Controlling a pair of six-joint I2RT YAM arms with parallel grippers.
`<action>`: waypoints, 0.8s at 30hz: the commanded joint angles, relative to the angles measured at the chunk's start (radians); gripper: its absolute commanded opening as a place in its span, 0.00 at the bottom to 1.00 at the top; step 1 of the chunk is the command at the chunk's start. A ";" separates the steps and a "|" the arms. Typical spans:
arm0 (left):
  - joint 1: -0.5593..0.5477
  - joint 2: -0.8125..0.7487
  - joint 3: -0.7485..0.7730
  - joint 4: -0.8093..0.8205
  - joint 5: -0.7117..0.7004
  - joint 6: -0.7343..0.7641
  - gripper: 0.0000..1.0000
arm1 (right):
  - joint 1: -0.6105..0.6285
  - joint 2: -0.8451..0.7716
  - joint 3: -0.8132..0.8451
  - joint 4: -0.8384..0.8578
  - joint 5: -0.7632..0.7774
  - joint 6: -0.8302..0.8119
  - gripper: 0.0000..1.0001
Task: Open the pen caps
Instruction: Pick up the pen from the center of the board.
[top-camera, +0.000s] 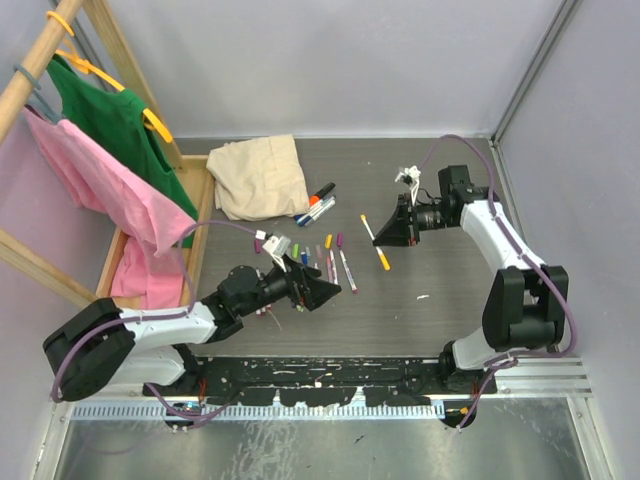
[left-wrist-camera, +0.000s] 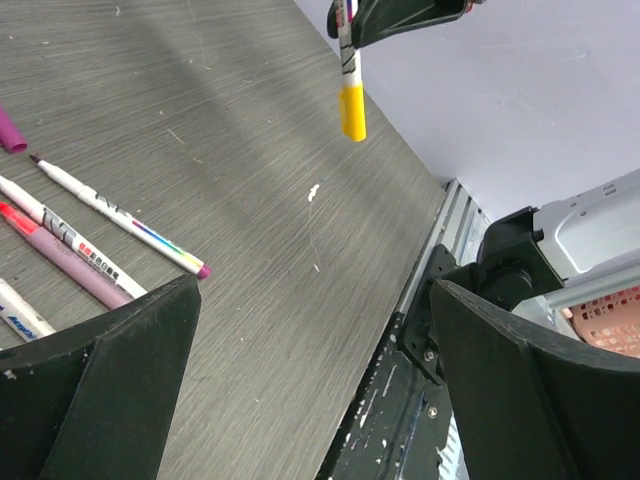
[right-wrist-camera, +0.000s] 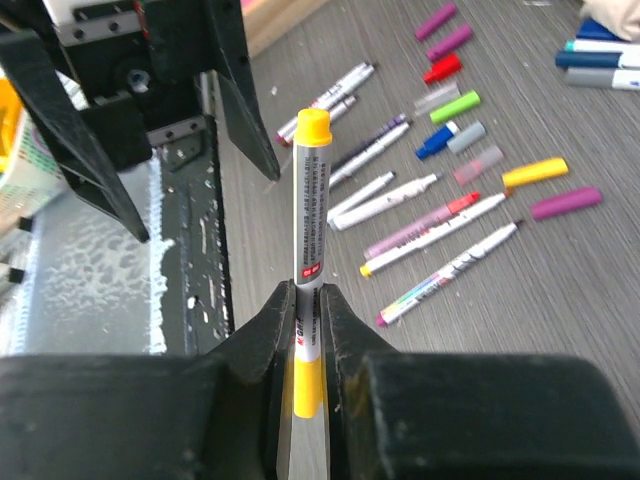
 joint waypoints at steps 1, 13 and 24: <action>-0.013 0.007 0.036 0.105 -0.024 -0.011 1.00 | -0.005 -0.159 -0.086 0.334 0.106 0.344 0.01; -0.013 0.040 0.003 0.247 -0.060 -0.097 0.98 | -0.005 -0.320 -0.450 1.433 0.071 1.428 0.01; -0.014 0.205 0.045 0.341 -0.026 -0.179 0.99 | -0.005 -0.328 -0.545 1.594 0.064 1.500 0.01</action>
